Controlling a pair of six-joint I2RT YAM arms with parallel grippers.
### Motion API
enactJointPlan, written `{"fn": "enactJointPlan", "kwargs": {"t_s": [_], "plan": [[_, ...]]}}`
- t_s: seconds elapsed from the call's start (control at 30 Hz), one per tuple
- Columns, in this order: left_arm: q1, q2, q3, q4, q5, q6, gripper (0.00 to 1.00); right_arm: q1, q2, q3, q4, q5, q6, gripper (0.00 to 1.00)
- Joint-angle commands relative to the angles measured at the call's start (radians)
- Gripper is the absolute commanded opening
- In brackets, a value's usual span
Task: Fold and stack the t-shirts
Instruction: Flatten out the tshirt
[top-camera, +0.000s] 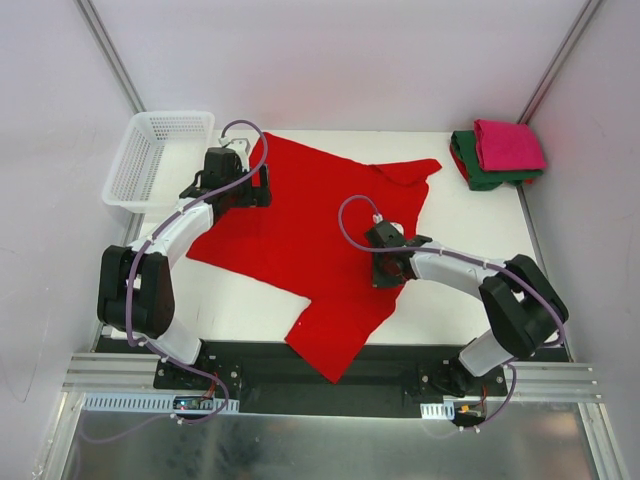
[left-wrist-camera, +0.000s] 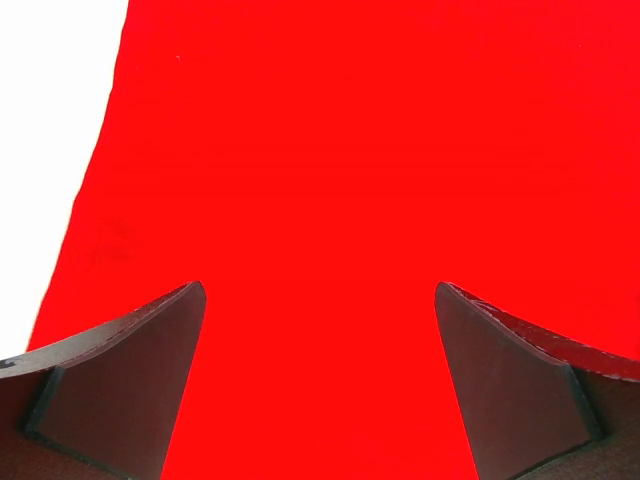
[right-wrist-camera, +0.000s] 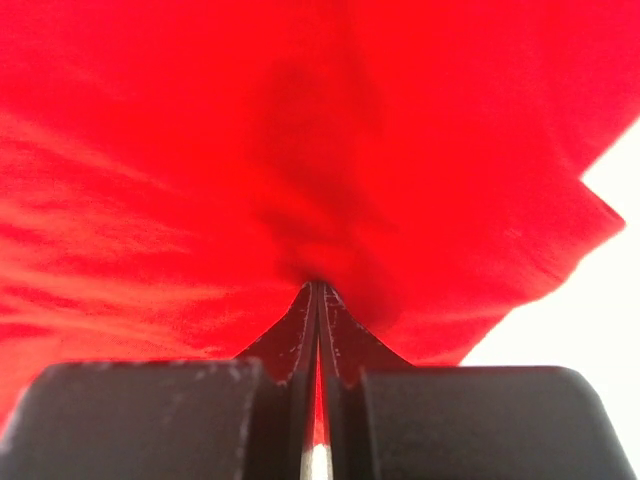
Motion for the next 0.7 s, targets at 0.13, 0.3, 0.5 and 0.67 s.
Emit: {"fn": "enactJointPlan", "kwargs": {"t_s": [0.13, 0.3, 0.5, 0.67], "plan": [[-0.004, -0.023, 0.0, 0.013, -0.005, -0.002, 0.99, -0.007, 0.022, 0.015, -0.325, 0.283, 0.104, 0.01], [-0.004, -0.031, 0.0, 0.013, -0.007, -0.001, 0.99, -0.005, -0.012, 0.001, -0.435, 0.346, 0.192, 0.01], [-0.004, -0.033, -0.003, 0.013, -0.007, -0.001, 0.99, -0.01, -0.108, -0.024, -0.572, 0.447, 0.271, 0.01], [-0.004, -0.037, -0.005, 0.015, 0.002, -0.004, 0.99, -0.027, -0.154, -0.018, -0.629, 0.509, 0.299, 0.01]]}}
